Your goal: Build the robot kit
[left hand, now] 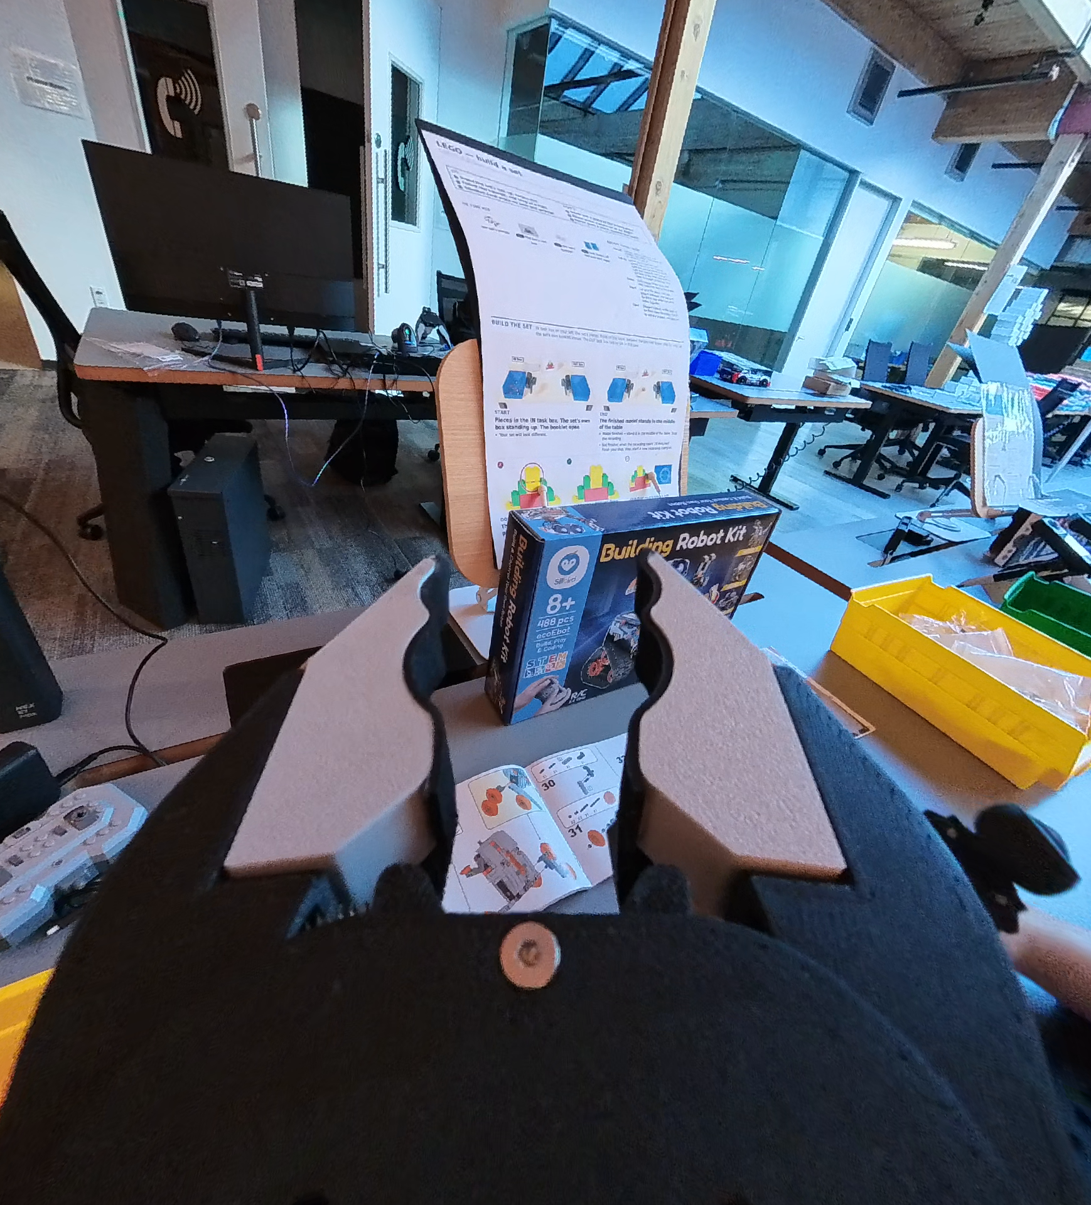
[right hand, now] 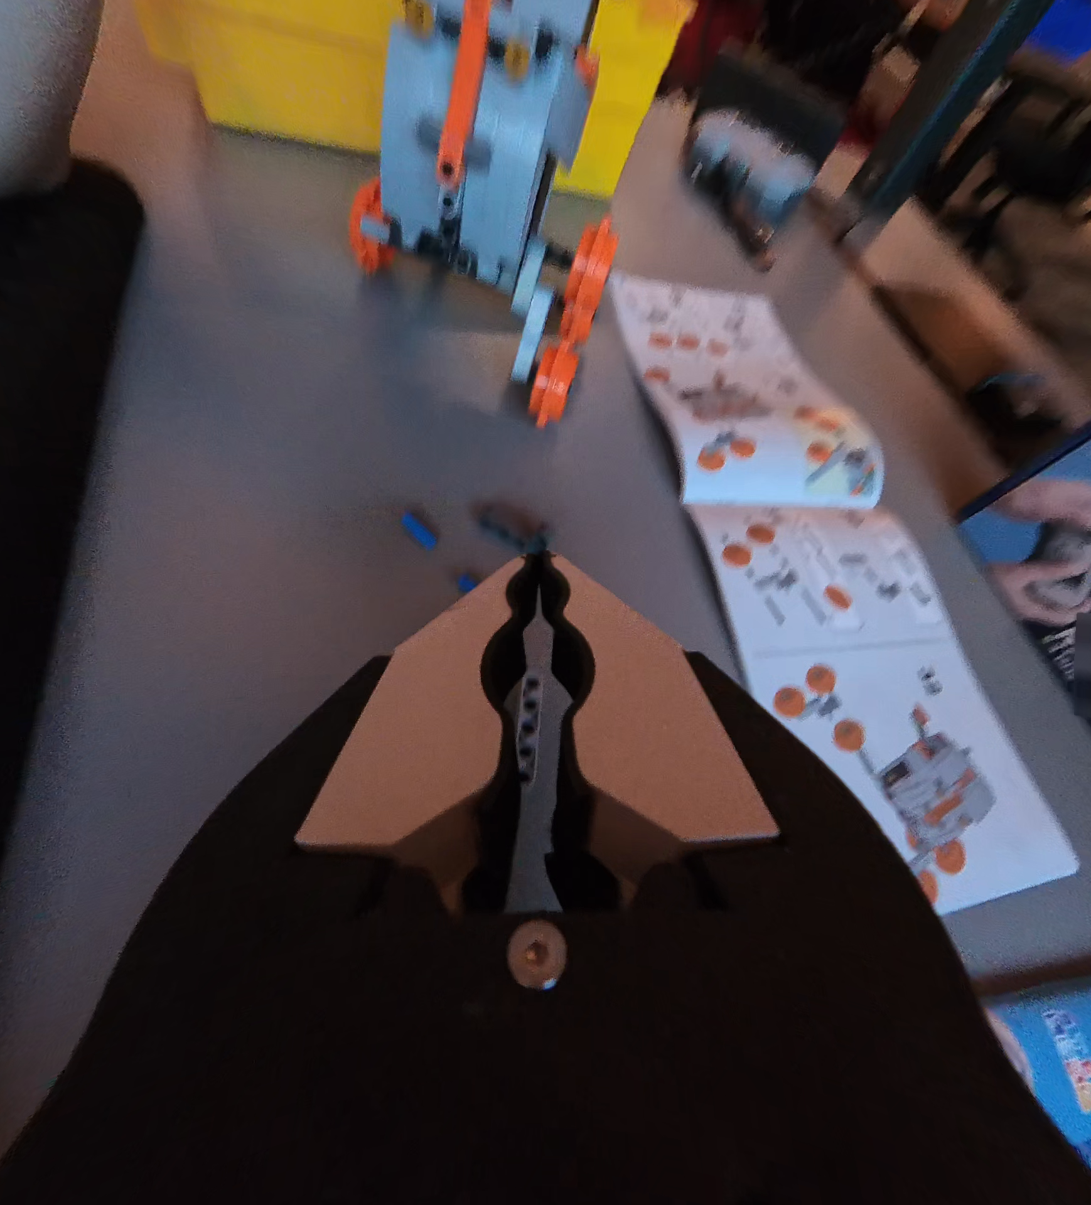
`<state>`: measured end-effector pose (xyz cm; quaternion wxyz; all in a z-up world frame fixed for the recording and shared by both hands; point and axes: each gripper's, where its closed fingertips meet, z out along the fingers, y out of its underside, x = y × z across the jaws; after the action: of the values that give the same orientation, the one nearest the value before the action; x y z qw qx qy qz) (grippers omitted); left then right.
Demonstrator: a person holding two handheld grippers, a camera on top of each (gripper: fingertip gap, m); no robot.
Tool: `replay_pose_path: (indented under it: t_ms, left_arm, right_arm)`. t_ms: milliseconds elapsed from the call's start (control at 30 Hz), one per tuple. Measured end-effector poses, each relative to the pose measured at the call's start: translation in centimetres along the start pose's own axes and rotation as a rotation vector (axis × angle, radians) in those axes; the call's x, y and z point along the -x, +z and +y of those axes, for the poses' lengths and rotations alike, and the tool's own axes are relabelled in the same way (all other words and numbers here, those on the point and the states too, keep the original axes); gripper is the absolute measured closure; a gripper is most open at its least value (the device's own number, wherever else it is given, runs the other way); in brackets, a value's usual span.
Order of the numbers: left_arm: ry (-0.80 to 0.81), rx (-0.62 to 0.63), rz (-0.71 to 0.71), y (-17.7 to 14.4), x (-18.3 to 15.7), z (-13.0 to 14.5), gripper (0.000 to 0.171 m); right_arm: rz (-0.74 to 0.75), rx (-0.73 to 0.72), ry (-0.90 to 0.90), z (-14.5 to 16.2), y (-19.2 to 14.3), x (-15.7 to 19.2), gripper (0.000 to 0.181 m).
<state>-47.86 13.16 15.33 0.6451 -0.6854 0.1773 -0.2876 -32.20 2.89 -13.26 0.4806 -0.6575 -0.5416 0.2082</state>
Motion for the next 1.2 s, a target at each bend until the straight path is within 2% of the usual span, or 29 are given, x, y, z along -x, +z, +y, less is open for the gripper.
replay_pose_path:
  t_ms: [133, 167, 267, 467, 633, 767, 833, 900, 933, 967, 1067, 1100, 1200]
  left_arm:
    - [0.005, -0.001, 0.001, 0.1, -0.2, 0.0, 0.116]
    - [0.007, 0.000, 0.002, 0.1, -0.2, 0.0, 0.116]
    - [0.006, 0.002, 0.005, 0.1, -0.2, 0.0, 0.117]
    - [0.012, 0.001, 0.014, -0.1, -0.4, -0.1, 0.118]
    - [0.025, -0.009, 0.012, -0.4, -0.6, -0.4, 0.119]
    - [0.031, -0.020, 0.008, -0.5, -0.6, -0.6, 0.120]
    - [0.033, -0.020, 0.005, -0.6, -0.6, -0.6, 0.119]
    - [0.030, -0.027, 0.005, -0.6, -0.5, -0.7, 0.120]
    - [0.028, -0.028, 0.006, -0.6, -0.5, -0.7, 0.120]
    - [0.027, -0.026, 0.006, -0.6, -0.5, -0.7, 0.120]
    - [0.027, -0.015, 0.006, -0.4, -0.5, -0.4, 0.120]
    - [0.027, -0.012, 0.010, -0.4, -0.5, -0.4, 0.120]
    - [0.032, -0.011, 0.011, -0.4, -0.7, -0.4, 0.120]
  right_arm:
    - [0.131, -0.089, -0.091, -3.0, 0.7, -0.1, 0.181]
    - [0.142, -0.083, -0.098, -3.0, 1.0, -0.1, 0.181]
    - [0.071, 0.064, -0.015, 0.0, 2.6, 0.3, 0.181]
    - [0.074, 0.028, 0.071, -0.2, 2.1, -0.9, 0.181]
    - [0.100, 0.027, 0.083, 0.3, 1.7, -1.8, 0.181]
    - [0.054, 0.042, 0.051, 0.5, 1.2, -1.2, 0.181]
    - [0.043, -0.033, -0.038, -1.3, 0.1, -0.6, 0.181]
    - [0.039, -0.193, -0.172, -4.6, -2.1, 0.9, 0.181]
    - [0.059, -0.210, -0.200, -5.2, -2.6, 1.1, 0.181]
    - [0.039, -0.175, -0.199, -4.8, -2.5, 1.5, 0.181]
    - [-0.106, 0.112, -0.070, 1.1, -0.3, 2.6, 0.181]
    - [-0.120, 0.131, -0.097, 1.8, 0.0, 2.8, 0.181]
    - [-0.099, 0.049, -0.177, 0.1, 0.2, 2.8, 0.181]
